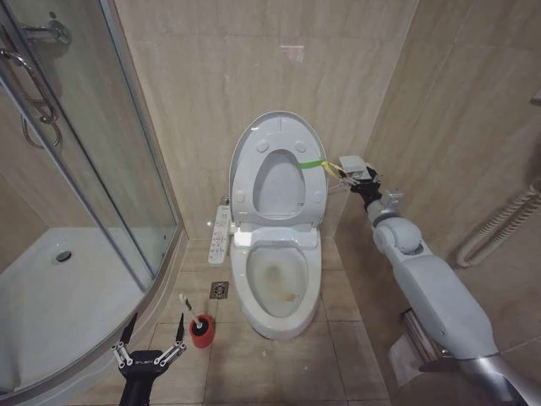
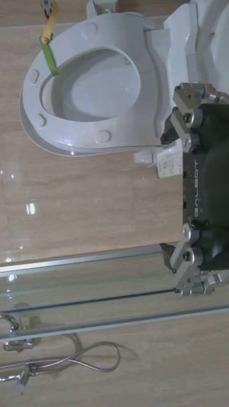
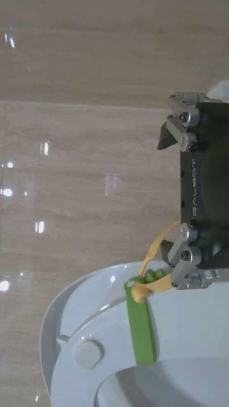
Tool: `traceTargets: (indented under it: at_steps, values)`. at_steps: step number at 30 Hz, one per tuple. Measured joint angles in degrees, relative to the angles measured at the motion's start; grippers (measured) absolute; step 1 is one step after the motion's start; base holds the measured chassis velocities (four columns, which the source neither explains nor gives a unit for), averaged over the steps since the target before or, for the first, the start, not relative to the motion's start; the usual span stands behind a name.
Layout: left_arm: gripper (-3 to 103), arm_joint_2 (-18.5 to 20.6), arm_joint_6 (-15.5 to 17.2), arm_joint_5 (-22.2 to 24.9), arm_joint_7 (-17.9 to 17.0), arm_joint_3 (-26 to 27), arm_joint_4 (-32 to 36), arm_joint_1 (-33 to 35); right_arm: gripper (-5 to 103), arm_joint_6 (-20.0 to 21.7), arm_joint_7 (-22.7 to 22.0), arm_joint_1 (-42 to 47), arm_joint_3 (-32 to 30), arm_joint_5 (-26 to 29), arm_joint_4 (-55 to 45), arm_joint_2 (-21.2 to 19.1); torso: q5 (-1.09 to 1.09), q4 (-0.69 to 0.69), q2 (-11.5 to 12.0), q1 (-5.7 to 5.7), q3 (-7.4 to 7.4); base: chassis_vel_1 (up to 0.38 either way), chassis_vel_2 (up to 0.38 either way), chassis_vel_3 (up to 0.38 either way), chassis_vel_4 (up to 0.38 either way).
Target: Open the toilet lid, clean the toilet bowl with a toilet brush, close the toilet lid, and flush.
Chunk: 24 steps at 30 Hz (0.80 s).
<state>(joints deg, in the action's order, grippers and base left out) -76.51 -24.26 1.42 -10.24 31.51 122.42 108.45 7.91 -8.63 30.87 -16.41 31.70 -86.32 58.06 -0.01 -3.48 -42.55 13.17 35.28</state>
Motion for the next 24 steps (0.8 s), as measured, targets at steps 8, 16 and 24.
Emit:
traceTargets:
  at_steps: [8,16,24]
  values:
    - [100,0.0,0.0,0.0,0.0,0.0,0.0,0.0,93,0.41,-0.4,-0.92,1.57,-0.14,0.64,0.42,0.0,-0.01,0.0,0.0,0.0,0.0,0.0,0.0,0.0]
    - [100,0.0,0.0,0.0,0.0,0.0,0.0,0.0,93,0.59,-0.23,0.67,0.4,-0.15,-1.94,-0.39,0.01,0.0,0.0,0.0,0.0,0.0,0.0,0.0,0.0]
    - [100,0.0,0.0,0.0,0.0,0.0,0.0,0.0,93,0.98,0.65,3.72,-2.26,0.52,-6.13,-2.78,0.01,-0.01,0.0,0.0,0.0,0.0,0.0,0.0,0.0]
